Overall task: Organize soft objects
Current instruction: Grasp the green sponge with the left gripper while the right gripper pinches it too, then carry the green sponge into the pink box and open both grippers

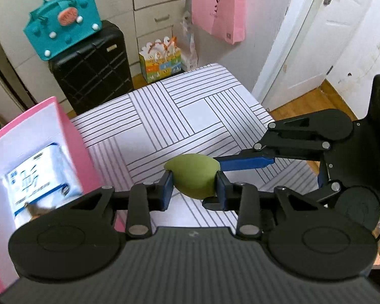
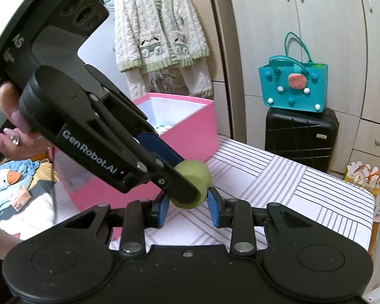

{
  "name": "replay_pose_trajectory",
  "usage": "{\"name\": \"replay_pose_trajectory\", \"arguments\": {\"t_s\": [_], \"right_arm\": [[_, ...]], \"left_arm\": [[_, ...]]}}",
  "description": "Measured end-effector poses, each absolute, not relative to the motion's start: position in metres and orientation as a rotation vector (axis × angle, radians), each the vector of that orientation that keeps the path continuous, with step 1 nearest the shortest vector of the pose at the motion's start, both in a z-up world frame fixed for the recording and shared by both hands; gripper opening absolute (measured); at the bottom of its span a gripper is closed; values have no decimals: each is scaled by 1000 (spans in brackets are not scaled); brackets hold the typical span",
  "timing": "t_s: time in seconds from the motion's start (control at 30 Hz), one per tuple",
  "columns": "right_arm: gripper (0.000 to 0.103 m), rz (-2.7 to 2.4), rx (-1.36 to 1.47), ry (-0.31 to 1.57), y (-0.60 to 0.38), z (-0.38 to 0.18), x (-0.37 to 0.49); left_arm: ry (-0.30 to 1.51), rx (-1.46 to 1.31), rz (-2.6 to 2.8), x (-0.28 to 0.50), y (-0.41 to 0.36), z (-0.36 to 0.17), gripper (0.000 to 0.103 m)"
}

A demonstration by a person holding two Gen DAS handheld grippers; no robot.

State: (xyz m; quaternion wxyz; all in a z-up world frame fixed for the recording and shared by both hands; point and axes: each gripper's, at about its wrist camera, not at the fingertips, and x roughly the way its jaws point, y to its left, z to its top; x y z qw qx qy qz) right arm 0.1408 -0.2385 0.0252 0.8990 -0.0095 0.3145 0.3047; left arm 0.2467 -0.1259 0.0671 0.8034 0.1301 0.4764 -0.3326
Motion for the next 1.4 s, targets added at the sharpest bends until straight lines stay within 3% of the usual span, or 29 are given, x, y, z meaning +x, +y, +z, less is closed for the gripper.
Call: {"name": "replay_pose_trajectory", "arguments": {"t_s": [0.63, 0.97, 1.4], "right_arm": [[40, 801, -119, 538, -111, 91, 143], [40, 809, -152, 620, -63, 66, 203], [37, 670, -180, 761, -54, 32, 252]], "left_arm": [[811, 51, -584, 195, 42, 134, 35], [829, -76, -515, 246, 102, 97, 35], [908, -105, -546, 307, 93, 41, 36]]}}
